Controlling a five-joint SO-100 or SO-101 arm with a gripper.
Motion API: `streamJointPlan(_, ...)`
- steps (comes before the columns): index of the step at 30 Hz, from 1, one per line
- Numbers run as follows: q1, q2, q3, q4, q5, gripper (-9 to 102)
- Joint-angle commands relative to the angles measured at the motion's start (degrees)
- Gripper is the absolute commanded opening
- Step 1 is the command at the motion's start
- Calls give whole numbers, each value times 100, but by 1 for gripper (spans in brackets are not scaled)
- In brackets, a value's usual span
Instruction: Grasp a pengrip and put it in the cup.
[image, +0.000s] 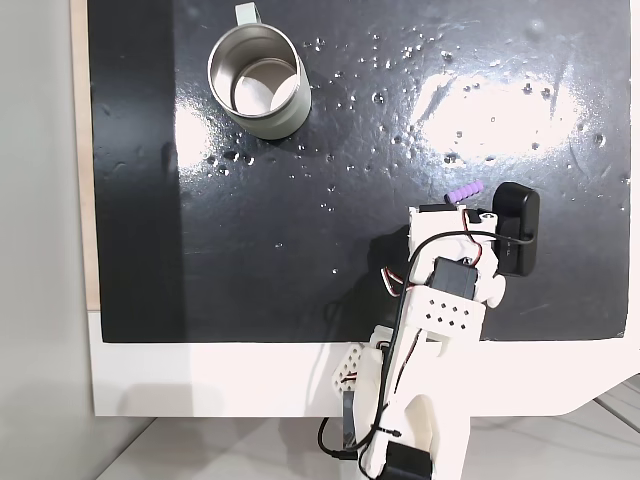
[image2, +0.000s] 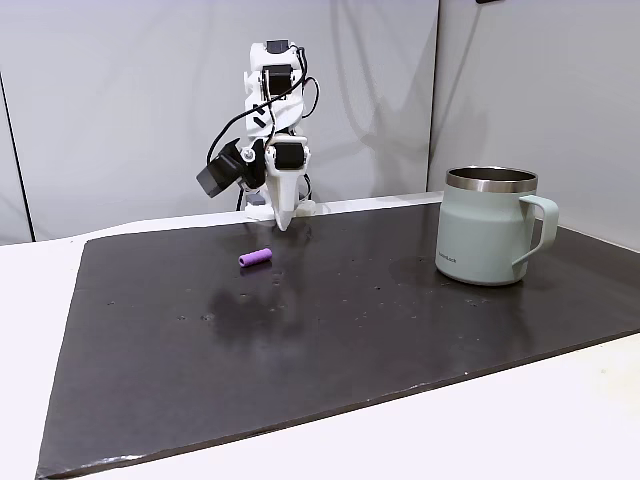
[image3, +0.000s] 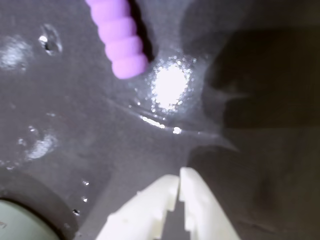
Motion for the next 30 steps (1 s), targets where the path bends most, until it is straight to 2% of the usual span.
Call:
streamJointPlan(1,185,-316,-527,-176,-193,2)
streamJointPlan(9,272,-1151,-1327,97,-606,17)
streamJointPlan(13,308,-1230,-1494,369,-1002,21)
streamJointPlan(19,650,-1494,-1679,510,-1582,22)
streamJointPlan(30,1037,-2909,-2883,686,-1749,22)
